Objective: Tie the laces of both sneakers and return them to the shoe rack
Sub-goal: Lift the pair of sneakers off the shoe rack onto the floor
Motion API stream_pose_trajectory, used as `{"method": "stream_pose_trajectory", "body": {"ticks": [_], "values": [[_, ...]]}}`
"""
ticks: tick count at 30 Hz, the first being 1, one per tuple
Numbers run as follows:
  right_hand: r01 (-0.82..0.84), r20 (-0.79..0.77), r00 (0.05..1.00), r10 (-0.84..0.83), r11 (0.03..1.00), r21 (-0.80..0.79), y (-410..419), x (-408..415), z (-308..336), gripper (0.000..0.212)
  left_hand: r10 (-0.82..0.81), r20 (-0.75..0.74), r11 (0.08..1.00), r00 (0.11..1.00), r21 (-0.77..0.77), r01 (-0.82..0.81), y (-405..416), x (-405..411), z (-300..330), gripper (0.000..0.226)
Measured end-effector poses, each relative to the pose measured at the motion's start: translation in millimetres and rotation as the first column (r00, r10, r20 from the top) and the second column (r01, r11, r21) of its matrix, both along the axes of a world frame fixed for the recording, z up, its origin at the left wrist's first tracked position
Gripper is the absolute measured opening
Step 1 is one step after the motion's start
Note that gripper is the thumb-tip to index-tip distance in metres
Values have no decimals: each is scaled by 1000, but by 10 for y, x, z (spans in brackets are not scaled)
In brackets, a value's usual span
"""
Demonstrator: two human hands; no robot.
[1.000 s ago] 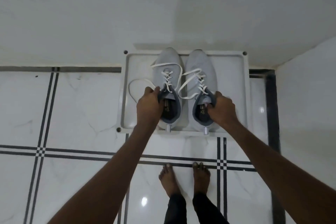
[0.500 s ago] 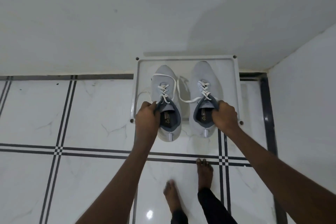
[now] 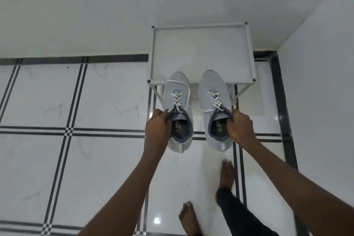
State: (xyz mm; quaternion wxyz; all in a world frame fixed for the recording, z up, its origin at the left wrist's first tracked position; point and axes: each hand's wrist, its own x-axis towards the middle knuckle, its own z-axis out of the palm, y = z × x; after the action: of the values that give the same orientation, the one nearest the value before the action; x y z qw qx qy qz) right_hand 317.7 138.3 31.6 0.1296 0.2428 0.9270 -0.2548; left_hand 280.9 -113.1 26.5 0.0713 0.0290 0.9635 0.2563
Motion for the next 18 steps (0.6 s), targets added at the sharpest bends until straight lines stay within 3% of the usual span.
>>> {"method": "stream_pose_trajectory", "body": {"ticks": [5, 18], "values": [[37, 59, 998, -36, 999, -20, -136, 519, -744, 15, 14, 33, 1000, 999, 16, -15, -92, 563, -690, 25], [102, 84, 992, -98, 994, -34, -129, 993, -4049, 19, 56, 105, 997, 993, -50, -51, 120, 1169, -3984, 28]]}}
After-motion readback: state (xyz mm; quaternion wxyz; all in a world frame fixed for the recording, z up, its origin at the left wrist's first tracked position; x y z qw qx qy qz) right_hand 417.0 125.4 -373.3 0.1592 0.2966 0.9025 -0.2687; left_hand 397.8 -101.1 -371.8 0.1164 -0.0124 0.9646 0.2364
